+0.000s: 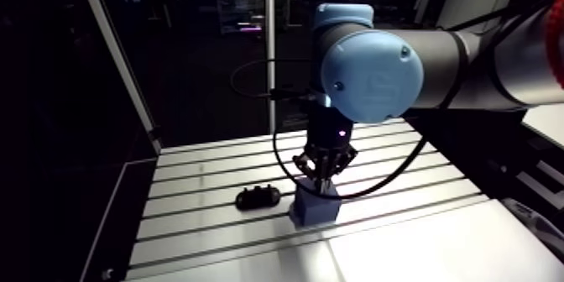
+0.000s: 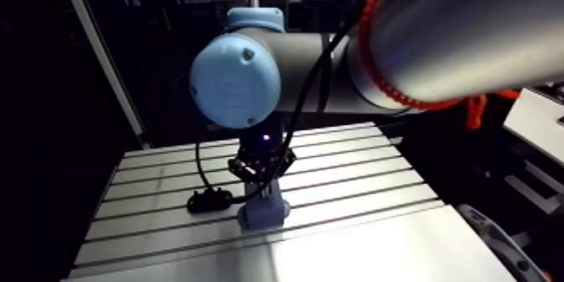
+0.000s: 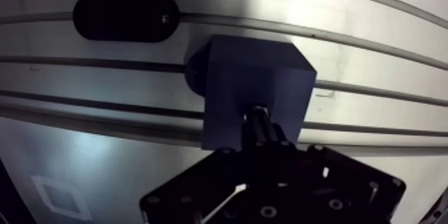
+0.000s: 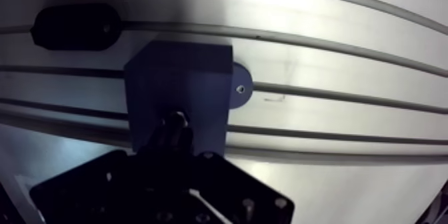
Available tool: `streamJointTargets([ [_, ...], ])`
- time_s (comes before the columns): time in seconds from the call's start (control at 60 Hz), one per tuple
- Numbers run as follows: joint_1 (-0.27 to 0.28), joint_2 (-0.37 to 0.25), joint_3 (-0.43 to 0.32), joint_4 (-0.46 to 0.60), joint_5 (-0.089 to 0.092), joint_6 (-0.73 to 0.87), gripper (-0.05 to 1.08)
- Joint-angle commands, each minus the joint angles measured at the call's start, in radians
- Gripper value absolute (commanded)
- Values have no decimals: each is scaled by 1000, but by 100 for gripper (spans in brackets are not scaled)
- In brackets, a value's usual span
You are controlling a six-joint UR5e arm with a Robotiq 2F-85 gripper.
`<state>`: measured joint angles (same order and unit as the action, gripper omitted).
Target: Pick up the M10 bolt and insert it into the hex recess until seated.
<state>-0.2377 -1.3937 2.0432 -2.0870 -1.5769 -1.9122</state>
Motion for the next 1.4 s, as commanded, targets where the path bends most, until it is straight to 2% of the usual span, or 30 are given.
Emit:
streamJointTargets([
  [0.017,0,8,1,-11,-2,-3,106],
  [0.65,0,6,1,-9,-2,-3,106],
  [0.9,-2,-7,-14,-3,4,-5,106],
  [1.267,0,-29,-25,16,2,-5,104],
  [1.333,0,-32,-26,19,2,-5,98],
  [1.35,0,-36,-31,28,2,-5,81],
  [1.367,0,-36,-31,28,2,-5,81],
  [1.383,0,-39,-34,37,2,-5,54],
  [1.4,0,-39,-34,37,2,-5,54],
])
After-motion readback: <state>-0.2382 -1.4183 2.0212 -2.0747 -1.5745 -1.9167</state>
